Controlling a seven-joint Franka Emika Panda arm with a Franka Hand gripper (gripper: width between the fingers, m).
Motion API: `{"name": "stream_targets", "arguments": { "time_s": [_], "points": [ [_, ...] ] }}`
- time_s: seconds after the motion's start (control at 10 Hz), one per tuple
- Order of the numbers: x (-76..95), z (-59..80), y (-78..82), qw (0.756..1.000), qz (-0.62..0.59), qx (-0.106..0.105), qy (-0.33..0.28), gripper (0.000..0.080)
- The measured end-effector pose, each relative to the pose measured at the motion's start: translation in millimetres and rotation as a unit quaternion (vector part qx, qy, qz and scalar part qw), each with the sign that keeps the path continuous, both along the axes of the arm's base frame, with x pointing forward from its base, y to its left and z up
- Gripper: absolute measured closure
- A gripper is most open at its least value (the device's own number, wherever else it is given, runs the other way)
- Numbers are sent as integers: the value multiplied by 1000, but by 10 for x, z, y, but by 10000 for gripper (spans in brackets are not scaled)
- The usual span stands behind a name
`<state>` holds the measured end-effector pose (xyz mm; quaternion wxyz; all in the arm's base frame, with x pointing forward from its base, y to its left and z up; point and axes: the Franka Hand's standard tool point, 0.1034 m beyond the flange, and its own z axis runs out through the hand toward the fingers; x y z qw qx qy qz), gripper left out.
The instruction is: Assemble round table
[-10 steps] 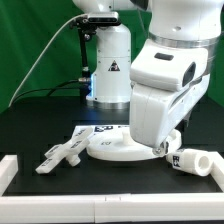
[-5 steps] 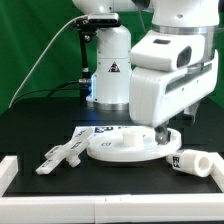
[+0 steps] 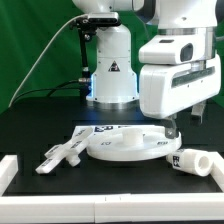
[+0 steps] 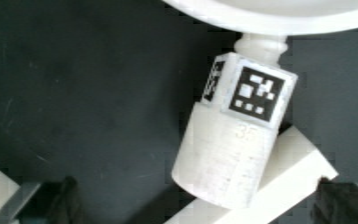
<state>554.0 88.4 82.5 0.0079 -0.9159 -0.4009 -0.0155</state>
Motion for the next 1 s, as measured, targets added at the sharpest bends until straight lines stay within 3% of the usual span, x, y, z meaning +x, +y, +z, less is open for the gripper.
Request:
{"name": "stream_targets", "arguments": {
  "time_s": [0.2, 0.4, 0.7, 1.0],
  "points": [
    [4, -15, 26, 1000, -22, 4, -11, 150],
    [-323, -285, 85, 997, -73, 18, -28, 150],
    [-319, -551, 37, 996, -74, 25, -29, 150],
    [-287, -608, 50, 996, -75, 26, -28, 150]
  ]
}}
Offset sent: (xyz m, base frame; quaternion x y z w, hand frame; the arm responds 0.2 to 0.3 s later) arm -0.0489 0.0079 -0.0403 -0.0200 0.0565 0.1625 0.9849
